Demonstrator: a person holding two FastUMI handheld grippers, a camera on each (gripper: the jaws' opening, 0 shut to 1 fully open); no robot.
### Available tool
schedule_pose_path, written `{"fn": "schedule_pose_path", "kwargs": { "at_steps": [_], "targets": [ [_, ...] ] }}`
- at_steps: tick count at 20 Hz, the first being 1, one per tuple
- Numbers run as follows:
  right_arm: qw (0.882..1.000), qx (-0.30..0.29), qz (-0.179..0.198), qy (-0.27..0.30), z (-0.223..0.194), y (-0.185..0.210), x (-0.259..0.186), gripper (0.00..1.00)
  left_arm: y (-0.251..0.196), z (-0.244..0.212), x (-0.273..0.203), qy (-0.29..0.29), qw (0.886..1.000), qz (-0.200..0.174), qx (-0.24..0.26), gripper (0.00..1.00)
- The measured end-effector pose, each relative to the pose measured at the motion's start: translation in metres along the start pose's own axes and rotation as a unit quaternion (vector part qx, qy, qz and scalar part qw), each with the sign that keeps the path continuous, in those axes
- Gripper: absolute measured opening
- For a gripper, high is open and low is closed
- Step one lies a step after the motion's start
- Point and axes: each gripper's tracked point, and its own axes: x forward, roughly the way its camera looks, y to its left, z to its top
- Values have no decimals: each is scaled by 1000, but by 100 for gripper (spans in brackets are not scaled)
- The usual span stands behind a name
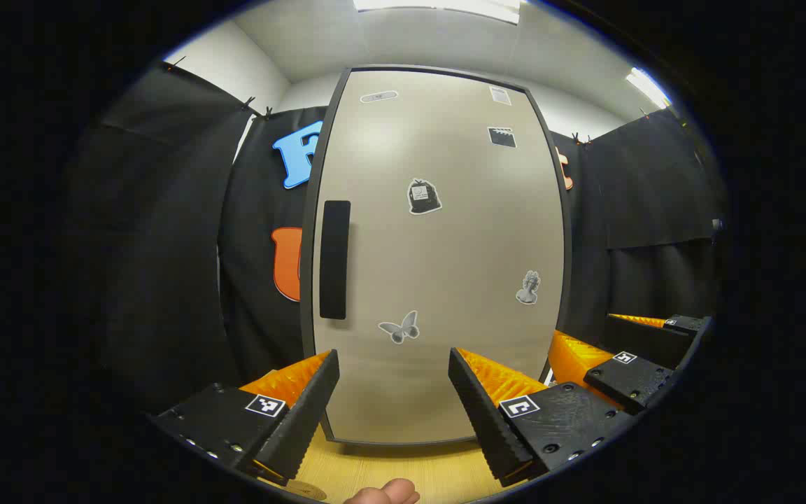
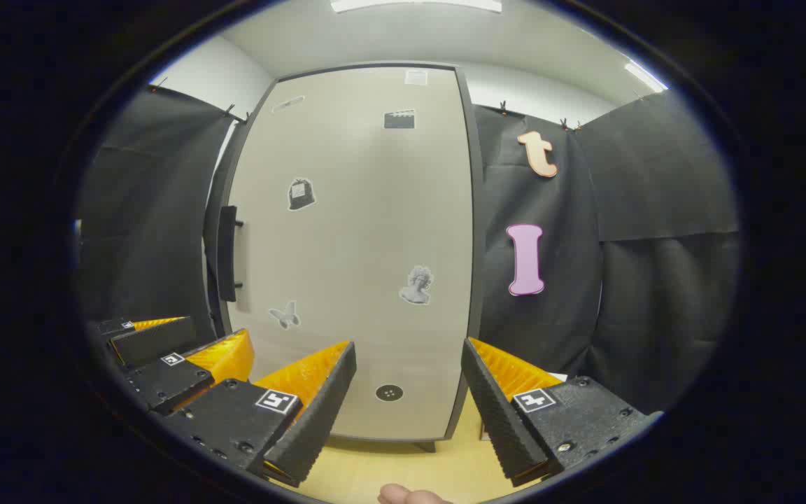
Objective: Open the cabinet door with the right hand, grasp the bottle in the cabinet with the left hand and place it on the coaster, then close the cabinet door with the right hand.
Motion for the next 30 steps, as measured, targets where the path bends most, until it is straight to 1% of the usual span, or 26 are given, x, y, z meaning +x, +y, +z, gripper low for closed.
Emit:
{"fn": "schedule_pose_path", "kwargs": {
  "at_steps": [3, 4, 9, 10, 11, 14, 15, 18, 21, 23, 25, 27, 30],
  "targets": [
    [1000, 0, 7, 3, -1, 4, 3, 97, 3, 2, 1, -3, 1000, 5, 2, 95],
    [1000, -1, 9, 4, -1, 6, 4, 96, 4, 2, 2, -6, 1000, 7, 3, 95],
    [1000, -1, 20, 7, -2, 9, 6, 97, 9, 9, 4, -24, 999, 17, 13, 95],
    [1000, 0, 23, 9, -2, 9, 7, 96, 9, 10, 4, -25, 999, 18, 13, 95],
    [1000, 0, 24, 9, -2, 9, 7, 97, 9, 10, 5, -26, 999, 18, 12, 95],
    [1000, -6, 23, 10, -1, 8, 10, 97, 8, 9, 7, -23, 1000, 18, 11, 95],
    [1000, -7, 22, 11, -2, 8, 10, 96, 7, 8, 7, -21, 1000, 18, 11, 95],
    [1000, -9, 27, 6, 2, 9, 12, 97, 7, 9, 7, -22, 1000, 16, 12, 95],
    [999, -17, 38, 7, 2, 14, 13, 97, 9, 9, 6, -21, 1000, 19, 14, 95],
    [999, -24, 42, -4, 8, 17, 15, 98, 15, 13, 5, -27, 999, 26, 24, 95],
    [998, -26, 48, -17, 14, 21, 20, 97, 14, 16, 3, -34, 999, 22, 26, 95],
    [998, -29, 57, -16, 13, 27, 25, 97, 15, 20, -2, -44, 998, 19, 29, 95],
    [996, -31, 80, -12, 13, 46, 35, 97, 27, 25, -13, -57, 997, 26, 46, 95]
  ]
}}
